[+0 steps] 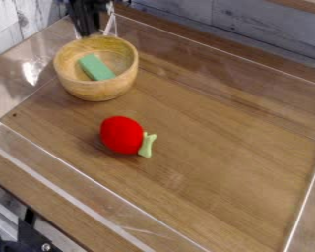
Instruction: Remove the green block from the brown bowl and put it on the table
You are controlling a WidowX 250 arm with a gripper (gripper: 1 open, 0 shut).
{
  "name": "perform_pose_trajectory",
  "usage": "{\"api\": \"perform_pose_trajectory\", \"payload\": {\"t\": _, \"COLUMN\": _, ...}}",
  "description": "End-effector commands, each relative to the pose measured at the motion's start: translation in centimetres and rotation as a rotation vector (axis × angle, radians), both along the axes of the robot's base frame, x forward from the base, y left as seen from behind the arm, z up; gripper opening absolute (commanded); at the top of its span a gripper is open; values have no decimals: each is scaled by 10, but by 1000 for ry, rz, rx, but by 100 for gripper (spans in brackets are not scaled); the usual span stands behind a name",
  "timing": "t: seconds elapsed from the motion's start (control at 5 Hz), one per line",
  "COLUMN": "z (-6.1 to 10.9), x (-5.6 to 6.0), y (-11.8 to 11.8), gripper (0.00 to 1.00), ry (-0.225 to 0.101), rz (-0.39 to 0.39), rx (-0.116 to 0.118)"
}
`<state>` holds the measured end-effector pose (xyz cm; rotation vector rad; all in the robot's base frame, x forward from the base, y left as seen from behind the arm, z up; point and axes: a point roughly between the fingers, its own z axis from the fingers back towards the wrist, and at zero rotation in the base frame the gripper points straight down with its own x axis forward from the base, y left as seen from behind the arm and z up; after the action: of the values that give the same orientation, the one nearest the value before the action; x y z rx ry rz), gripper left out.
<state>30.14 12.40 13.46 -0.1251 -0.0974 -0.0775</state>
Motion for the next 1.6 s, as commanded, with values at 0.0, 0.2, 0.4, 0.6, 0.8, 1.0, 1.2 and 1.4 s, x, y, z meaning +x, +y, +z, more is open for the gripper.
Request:
{"api": "perform_pose_trajectory", "payload": {"t": 0.0, "z": 24, "x": -2, "y": -39, "gripper": 0, "ry": -68, "rz": -51, "rx": 17}}
{"api": "perform_pose_trajectory", "payload": {"t": 0.2, "z": 37, "x": -7, "y": -76, "gripper": 0, "ry": -90, "rz": -60, "rx": 8}}
{"api": "perform_pose_trajectory", "payload": {"t": 0.4, "z": 47, "x": -16, "y": -93, "gripper": 0, "ry": -104, "rz": -64, "rx": 10}}
{"api": "perform_pose_trajectory", "payload": {"t": 0.6, "z": 52, "x": -14, "y": -97, "gripper": 0, "ry": -106, "rz": -98, "rx": 7}}
{"api": "perform_pose_trajectory", "payload": {"t": 0.8, "z": 59, "x": -13, "y": -107, "gripper": 0, "ry": -109, "rz": -135, "rx": 3}}
{"api": "perform_pose_trajectory", "payload": {"t": 1.0, "z": 69, "x": -19, "y": -125, "gripper": 0, "ry": -110, "rz": -91, "rx": -1}}
{"api": "perform_pose_trajectory", "payload": {"t": 1.2, "z": 74, "x": -27, "y": -149, "gripper": 0, "ry": -104, "rz": -46, "rx": -8}}
{"api": "perform_pose_trajectory", "payload": {"t": 1.4, "z": 73, "x": -40, "y": -158, "gripper": 0, "ry": -93, "rz": -72, "rx": -14}}
